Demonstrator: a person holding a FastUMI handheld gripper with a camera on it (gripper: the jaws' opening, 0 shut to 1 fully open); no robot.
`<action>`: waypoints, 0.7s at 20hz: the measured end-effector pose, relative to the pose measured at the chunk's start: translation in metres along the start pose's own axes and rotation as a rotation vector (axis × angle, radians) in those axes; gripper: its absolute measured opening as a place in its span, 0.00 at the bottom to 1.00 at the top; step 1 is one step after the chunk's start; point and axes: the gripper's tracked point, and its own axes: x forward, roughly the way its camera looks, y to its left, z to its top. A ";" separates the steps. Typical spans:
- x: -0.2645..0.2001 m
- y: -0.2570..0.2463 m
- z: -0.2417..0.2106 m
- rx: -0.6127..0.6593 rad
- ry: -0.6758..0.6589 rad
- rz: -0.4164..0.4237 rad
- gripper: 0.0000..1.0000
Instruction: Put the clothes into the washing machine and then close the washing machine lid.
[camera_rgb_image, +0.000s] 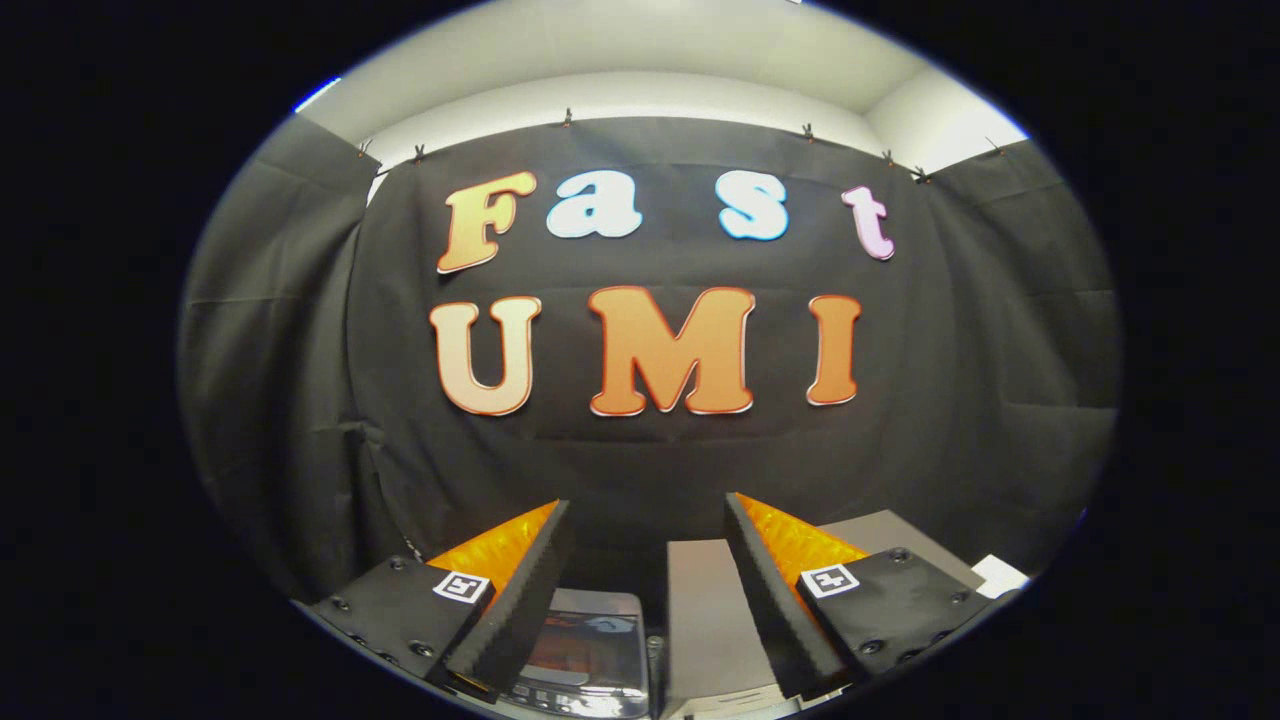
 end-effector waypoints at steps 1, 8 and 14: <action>-0.006 -0.011 0.003 0.008 -0.005 -0.005 0.97; -0.046 -0.076 0.029 0.028 -0.052 -0.033 0.97; -0.062 -0.107 0.039 0.038 -0.074 -0.039 0.97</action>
